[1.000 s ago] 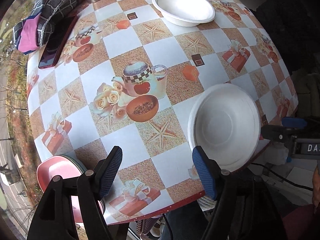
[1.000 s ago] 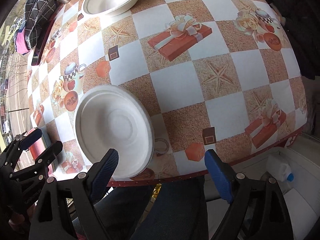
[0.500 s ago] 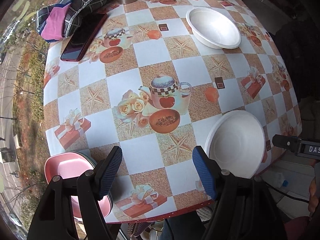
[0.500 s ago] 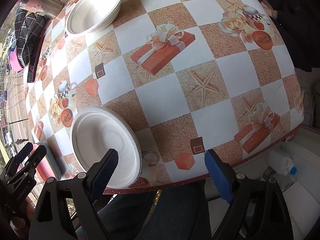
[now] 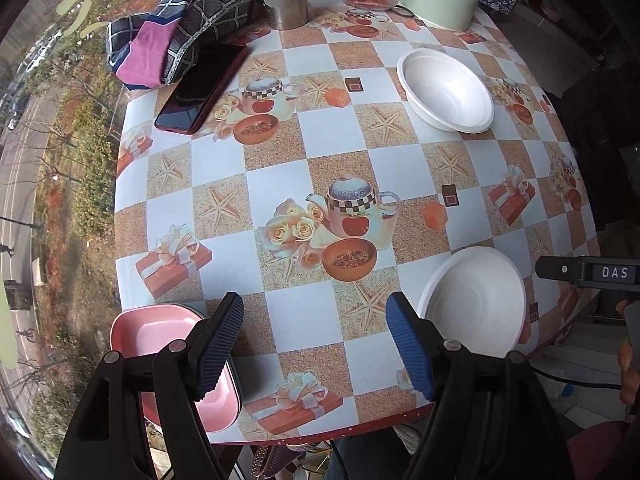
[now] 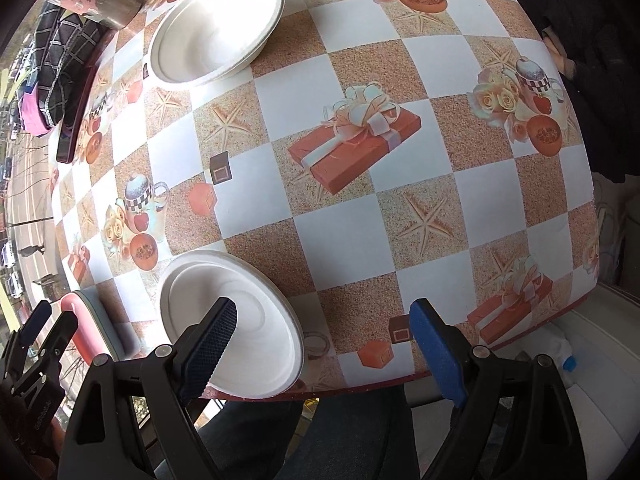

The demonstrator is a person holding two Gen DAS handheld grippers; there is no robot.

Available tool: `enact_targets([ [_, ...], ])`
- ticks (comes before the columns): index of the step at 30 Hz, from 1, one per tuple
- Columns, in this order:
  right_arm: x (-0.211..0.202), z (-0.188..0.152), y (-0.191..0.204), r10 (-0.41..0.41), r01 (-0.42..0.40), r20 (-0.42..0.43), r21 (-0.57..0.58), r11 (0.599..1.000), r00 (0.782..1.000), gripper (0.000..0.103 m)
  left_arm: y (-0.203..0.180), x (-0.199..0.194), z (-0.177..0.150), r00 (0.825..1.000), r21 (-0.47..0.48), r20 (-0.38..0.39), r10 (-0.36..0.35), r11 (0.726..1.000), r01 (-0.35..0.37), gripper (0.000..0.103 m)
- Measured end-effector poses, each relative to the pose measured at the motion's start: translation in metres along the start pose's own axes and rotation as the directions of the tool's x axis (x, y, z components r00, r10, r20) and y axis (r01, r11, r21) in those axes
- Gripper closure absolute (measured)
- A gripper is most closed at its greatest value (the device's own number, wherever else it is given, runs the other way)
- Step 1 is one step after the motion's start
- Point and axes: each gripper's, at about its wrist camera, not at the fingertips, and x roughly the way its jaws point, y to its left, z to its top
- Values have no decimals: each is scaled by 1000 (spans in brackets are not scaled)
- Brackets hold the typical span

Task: Organize plates and bowls
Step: 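Move both open tools to the next white paper plate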

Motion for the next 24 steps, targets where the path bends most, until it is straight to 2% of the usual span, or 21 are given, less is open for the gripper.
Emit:
enact_targets([
  [7,-5,7,12,-2,2,10,-32,999,1000,14,12,-5,3,1000,-45,6,9,999,-8,26],
  [24,0,16,20,-9,8,-12,-44,999,1000,14,14,-5,10,1000,-51,3,17,999,-17,26],
])
